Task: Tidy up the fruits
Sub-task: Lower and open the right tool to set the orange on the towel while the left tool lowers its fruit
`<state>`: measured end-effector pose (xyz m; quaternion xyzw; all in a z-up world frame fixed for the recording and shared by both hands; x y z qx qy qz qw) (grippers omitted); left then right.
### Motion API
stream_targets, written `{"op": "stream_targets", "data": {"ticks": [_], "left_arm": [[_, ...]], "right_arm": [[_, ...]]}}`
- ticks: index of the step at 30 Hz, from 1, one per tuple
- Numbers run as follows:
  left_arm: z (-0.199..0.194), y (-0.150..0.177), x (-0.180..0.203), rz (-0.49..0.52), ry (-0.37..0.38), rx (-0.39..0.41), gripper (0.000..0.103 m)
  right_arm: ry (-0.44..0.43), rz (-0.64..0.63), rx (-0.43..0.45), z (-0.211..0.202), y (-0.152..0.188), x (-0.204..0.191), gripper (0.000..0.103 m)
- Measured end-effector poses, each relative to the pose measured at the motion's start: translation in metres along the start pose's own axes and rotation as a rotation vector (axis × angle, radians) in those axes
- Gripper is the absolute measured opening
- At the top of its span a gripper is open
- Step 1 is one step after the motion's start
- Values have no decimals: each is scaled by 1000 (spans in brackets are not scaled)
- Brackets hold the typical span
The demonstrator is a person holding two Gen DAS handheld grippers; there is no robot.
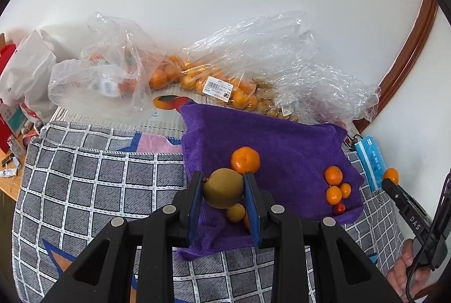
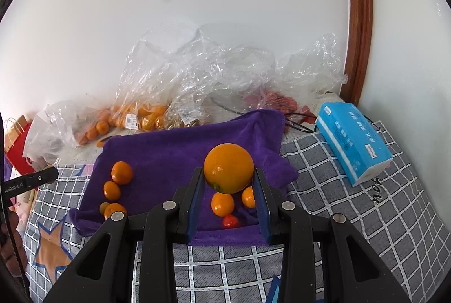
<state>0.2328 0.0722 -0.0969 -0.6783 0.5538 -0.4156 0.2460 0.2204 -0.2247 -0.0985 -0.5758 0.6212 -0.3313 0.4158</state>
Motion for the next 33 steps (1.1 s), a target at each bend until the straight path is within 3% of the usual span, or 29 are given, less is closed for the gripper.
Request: {"op": "stream_targets", "data": {"ticks": [16, 33], "left_arm": [[34, 11, 2, 13, 18, -41, 27], [77, 38, 41, 3, 123, -136, 27]], "right_arm": [[-112, 0, -205, 64, 76, -30, 34], [-149, -16, -191, 54, 76, -28, 35]]}}
Point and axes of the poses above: each gripper's, at about its wrist camera, not at the fingertips, and z roughly the way its jaws point, x to its right, y to its underside, the point moved 4 cm from there along z, roughly the way its jaws point, and after that the axes turned 15 degrees about x, right-handed, at the moved point
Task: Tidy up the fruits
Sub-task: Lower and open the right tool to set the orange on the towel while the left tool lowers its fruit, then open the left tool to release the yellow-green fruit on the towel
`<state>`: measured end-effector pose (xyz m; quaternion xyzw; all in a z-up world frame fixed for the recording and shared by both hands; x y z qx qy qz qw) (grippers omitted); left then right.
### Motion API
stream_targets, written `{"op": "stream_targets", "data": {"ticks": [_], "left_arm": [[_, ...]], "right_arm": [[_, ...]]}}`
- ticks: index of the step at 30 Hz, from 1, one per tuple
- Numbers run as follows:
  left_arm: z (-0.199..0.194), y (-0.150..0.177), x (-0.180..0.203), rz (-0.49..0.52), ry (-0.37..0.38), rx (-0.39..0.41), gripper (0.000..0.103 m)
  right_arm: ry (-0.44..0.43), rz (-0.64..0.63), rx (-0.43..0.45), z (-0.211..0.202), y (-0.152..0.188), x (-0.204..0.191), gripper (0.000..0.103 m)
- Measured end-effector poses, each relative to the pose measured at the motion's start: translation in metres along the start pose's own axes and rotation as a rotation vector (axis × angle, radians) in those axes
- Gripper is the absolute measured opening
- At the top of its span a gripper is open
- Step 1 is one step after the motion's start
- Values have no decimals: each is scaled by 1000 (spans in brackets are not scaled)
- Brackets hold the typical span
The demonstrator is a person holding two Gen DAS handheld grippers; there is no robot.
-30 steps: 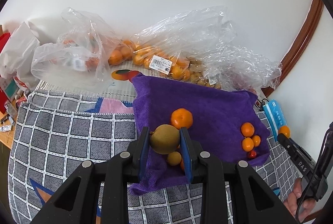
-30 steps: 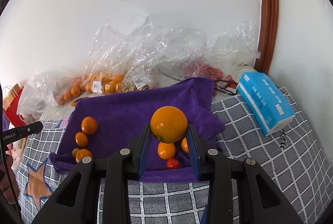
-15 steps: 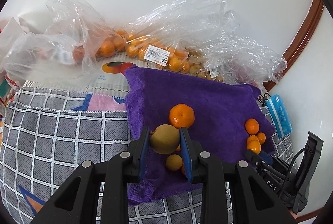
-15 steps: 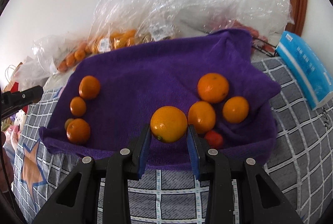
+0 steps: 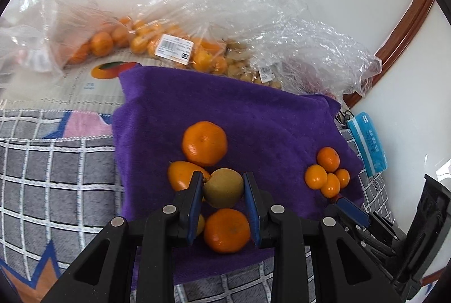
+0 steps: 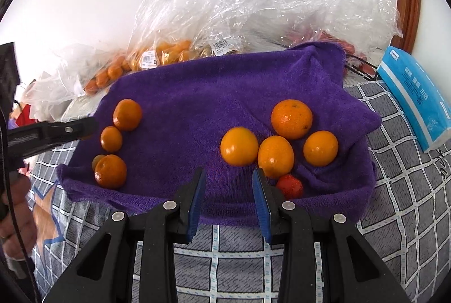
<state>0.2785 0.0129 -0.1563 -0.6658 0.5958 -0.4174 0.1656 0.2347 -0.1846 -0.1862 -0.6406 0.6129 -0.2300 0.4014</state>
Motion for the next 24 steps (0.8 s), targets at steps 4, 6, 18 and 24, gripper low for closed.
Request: {"op": "stream_targets", "data": {"ticks": [4, 6, 18, 24], "left_arm": [[10, 2, 8, 5, 9, -6, 27], [12, 2, 12, 16, 3, -6, 27], [23, 11, 30, 116, -49, 3, 27], [30, 19, 28, 144, -93, 6, 27]], "right_arm": [[-3, 6, 14, -9, 0, 3, 35], [0, 10, 21, -13, 0, 6, 35], [9, 32, 42, -20, 2, 13, 35], [32, 19, 45, -23, 2, 15, 35]]}}
Point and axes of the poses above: each gripper's, at about its wrist camera, not at the fingertips, and z roughly the way its jaws point, x to its right, y to its underside, the point moved 4 cm from there along z, roughly the way its jaws point, and after that the axes turned 15 degrees about x, right-handed, at the moved point
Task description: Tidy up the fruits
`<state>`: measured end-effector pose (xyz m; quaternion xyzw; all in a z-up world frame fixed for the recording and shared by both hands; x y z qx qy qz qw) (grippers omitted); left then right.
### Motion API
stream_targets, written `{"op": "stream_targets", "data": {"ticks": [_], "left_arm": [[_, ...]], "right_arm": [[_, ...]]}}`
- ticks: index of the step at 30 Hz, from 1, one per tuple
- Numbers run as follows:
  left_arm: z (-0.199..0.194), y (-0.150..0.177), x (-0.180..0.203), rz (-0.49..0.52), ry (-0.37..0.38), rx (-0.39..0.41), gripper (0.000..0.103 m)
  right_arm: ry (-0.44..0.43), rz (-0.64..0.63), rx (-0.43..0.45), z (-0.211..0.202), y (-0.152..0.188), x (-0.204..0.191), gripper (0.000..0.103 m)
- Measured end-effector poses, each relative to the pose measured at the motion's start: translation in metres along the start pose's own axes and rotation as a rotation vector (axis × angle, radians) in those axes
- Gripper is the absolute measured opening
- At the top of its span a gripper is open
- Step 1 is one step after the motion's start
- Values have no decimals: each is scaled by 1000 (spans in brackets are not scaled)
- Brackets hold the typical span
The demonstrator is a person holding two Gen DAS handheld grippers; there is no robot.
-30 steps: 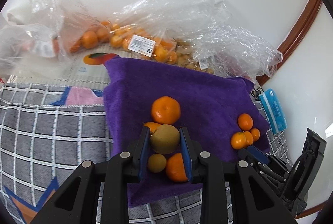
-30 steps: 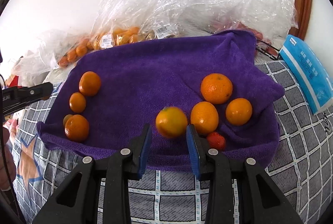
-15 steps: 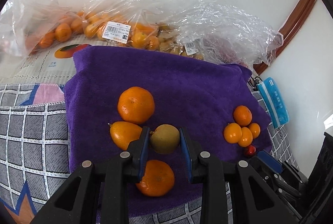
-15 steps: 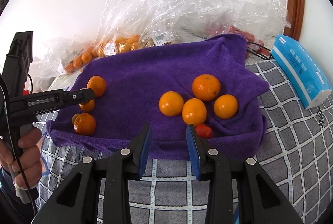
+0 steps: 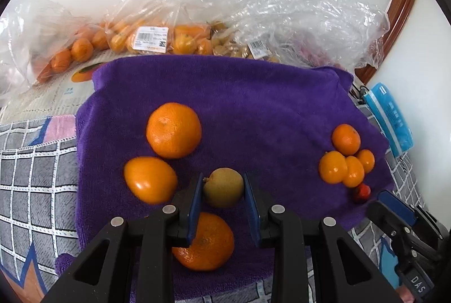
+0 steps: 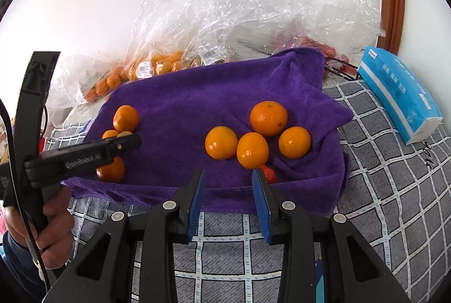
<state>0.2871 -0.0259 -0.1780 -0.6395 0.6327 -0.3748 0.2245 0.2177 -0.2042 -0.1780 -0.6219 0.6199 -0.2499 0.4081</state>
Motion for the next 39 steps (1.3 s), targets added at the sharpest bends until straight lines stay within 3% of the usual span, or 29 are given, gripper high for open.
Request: {"op": "stream_targets", "data": {"ticks": [6, 11, 20, 27, 31, 39], "left_arm": [[1, -2, -2, -42, 16, -16, 28], [-4, -4, 1, -58, 25, -31, 43], [-38, -10, 10, -27, 66, 8, 57], [-80, -8, 4, -23, 39, 25, 58], [-114, -4, 1, -27, 18, 60, 66], [-189, 10, 7, 7, -19, 157, 80]], "right_arm": [[6, -2, 0, 0, 0, 2, 35], [17, -14, -1, 2, -1, -2, 37], [26, -17, 4, -5, -10, -5, 38], [52, 8, 28, -41, -29, -8, 50], [85, 5, 49, -68, -36, -15, 57], [103, 7, 99, -136, -36, -27, 60]]}}
Point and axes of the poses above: each gripper's, at about its wrist camera, not at the fingertips, and z roughly the way its jaws point, x to its right, y to its underside, the point moved 4 cm from there along z, roughly the way its jaws point, and after that the axes turned 15 degrees about x, right-handed, at the moved point
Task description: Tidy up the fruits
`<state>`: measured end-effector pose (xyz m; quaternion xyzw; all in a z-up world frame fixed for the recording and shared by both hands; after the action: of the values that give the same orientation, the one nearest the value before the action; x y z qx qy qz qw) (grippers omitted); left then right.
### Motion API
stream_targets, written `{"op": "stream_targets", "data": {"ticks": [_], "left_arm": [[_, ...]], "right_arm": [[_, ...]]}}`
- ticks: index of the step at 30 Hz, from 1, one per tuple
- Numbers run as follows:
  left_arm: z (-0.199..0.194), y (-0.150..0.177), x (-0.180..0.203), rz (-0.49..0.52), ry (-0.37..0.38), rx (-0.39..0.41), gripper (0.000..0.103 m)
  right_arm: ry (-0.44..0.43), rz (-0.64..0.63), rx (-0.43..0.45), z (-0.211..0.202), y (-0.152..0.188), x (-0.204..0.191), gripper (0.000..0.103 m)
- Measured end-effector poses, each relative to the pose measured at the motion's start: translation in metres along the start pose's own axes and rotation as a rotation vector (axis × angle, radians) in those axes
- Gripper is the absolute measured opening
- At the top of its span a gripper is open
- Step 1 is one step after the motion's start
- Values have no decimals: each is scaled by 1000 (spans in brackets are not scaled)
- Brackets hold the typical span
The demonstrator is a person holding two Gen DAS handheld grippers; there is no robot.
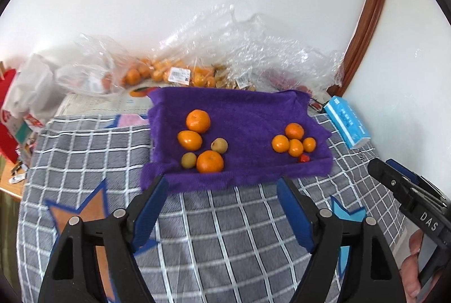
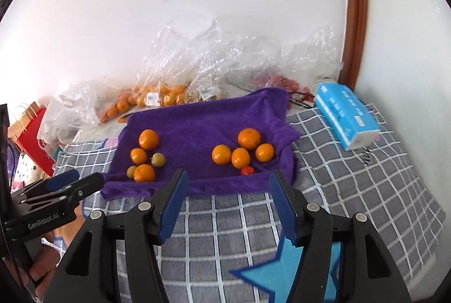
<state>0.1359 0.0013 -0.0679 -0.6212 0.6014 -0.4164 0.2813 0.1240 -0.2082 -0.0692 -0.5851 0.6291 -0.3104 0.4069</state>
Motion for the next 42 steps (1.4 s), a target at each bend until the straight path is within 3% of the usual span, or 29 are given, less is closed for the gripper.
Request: {"op": "stream_targets", "data": {"ticks": [3, 7, 13, 24, 42], "left_arm": [[-29, 6, 4, 6, -11, 44, 85], [-62, 14, 13, 23, -25, 93, 93], [-101, 25, 20, 32, -44, 153, 97], [-129, 35, 29, 56, -70, 195, 99], [-133, 37, 23, 34, -77, 191, 99]], "right_arm": [[14, 16, 6, -25, 2, 4, 61], [22, 19, 44, -58, 10, 7, 83], [54, -7, 105, -105, 20, 13, 96], [87, -14, 116, -138, 33, 22, 97], [87, -18, 112, -141, 40, 18, 97]]}}
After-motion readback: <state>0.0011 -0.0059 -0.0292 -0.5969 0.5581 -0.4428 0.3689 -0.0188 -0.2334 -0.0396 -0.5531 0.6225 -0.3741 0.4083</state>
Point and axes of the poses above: each gripper's, at about its wrist camera, not at the fingertips, and z roughly the way its jaws point, x to its right, y to its underside, the point moved 4 cm from there along z, roughly the way its jaws point, and after that the axes turned 15 degrees about x, right-handed, at the moved point
